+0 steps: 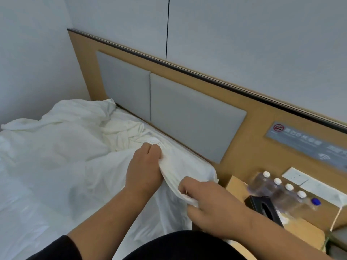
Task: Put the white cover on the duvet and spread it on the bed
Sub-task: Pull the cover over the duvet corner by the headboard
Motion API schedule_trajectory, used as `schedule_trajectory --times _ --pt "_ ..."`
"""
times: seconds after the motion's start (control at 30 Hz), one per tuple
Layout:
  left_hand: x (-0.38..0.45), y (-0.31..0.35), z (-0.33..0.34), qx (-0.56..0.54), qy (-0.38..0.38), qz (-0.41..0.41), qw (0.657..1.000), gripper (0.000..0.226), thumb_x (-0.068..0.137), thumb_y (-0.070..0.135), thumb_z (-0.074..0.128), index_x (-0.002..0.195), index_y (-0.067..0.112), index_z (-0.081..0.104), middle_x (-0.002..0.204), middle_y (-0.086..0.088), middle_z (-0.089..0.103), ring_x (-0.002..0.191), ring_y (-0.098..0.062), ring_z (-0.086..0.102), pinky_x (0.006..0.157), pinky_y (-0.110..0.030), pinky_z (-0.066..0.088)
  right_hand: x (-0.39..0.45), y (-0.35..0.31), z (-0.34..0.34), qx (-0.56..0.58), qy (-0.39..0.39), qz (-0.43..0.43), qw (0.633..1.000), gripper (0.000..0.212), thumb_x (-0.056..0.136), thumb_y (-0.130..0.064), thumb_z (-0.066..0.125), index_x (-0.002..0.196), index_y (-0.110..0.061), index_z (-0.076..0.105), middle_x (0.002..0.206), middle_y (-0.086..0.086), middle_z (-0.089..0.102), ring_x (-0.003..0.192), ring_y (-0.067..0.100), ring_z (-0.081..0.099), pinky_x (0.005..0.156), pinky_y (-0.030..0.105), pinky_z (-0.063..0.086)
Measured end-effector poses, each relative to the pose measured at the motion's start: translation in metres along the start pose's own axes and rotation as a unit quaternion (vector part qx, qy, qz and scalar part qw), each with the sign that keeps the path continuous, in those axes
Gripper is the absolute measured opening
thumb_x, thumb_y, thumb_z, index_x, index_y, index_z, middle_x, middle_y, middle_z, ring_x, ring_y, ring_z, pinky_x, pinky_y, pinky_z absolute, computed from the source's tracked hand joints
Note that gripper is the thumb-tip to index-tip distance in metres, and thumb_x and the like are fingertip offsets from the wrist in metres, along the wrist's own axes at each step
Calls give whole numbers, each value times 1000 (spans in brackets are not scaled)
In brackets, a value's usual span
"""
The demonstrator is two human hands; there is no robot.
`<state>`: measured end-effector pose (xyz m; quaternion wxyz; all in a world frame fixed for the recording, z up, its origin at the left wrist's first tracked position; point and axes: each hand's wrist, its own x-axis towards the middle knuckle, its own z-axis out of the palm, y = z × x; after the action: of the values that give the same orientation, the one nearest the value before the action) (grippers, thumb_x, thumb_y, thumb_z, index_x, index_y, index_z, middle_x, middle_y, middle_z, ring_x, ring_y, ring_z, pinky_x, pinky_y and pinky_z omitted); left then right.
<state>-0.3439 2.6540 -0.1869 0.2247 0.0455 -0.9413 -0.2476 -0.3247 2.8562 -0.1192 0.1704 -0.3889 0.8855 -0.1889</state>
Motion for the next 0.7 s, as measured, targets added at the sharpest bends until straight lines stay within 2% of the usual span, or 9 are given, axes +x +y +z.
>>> schedule_trajectory --times 0.1,0.2,0.23,0.3,0.37,0.43,0.5,0.57,0.7 --pt "-11 -10 0 -63 -13 -39 997 16 79 10 47 92 17 54 91 4 53 77 -20 51 64 -34 43 5 25 31 268 -20 82 960 7 90 -41 62 92 -40 55 76 -12 55 70 4 50 69 24 44" --pt "-15 -18 -4 -110 -28 -96 989 23 85 5 55 100 22 57 93 10 56 84 -13 53 72 -17 40 23 47 45 414 93 165 891 6 95 -36 65 100 -34 64 89 -2 61 77 14 60 71 38 57" --pt "-15 -21 -5 -114 -32 -106 987 24 86 5 56 100 24 59 92 13 56 84 -10 53 71 -11 36 29 52 46 381 118 182 899 20 93 -39 68 111 -37 60 100 -5 62 86 10 62 77 39 59" --pt "-15 -24 -8 -120 -45 -119 985 23 86 7 57 98 26 60 87 17 57 80 -2 53 66 -9 35 42 54 48 257 89 172 947 54 85 -52 71 131 -42 45 120 -17 52 106 1 55 93 31 52" --pt "-17 -27 -9 -115 -56 -124 984 20 86 9 61 95 27 60 82 19 57 78 3 53 64 -9 36 53 44 52 206 44 137 968 60 83 -58 66 135 -40 43 126 -24 48 114 -1 49 98 25 44" --pt "-22 -31 -11 -115 -59 -127 984 18 86 10 63 93 26 61 81 20 58 77 4 54 64 -8 38 62 39 62 202 68 112 971 40 88 -52 60 125 -36 55 120 -22 58 110 1 55 94 24 47" --pt "-30 -38 -15 -138 -58 -134 980 14 86 10 63 91 22 63 85 17 62 80 3 56 66 -10 39 67 42 68 195 123 115 966 9 97 -37 57 95 -34 65 93 -22 65 89 -4 58 79 22 46" --pt "-39 -45 -18 -150 -62 -128 978 12 85 11 63 83 23 59 84 13 61 79 -1 55 66 -13 39 70 51 69 207 167 145 953 38 102 -28 52 64 -28 53 63 -21 57 65 -3 52 63 20 36" --pt "-56 -53 -12 -86 -148 -1 985 32 86 37 51 60 35 32 64 16 39 62 -3 41 59 -17 29 82 61 62 235 244 192 921 36 100 -16 48 64 -14 46 62 -7 52 61 8 45 54 19 31"
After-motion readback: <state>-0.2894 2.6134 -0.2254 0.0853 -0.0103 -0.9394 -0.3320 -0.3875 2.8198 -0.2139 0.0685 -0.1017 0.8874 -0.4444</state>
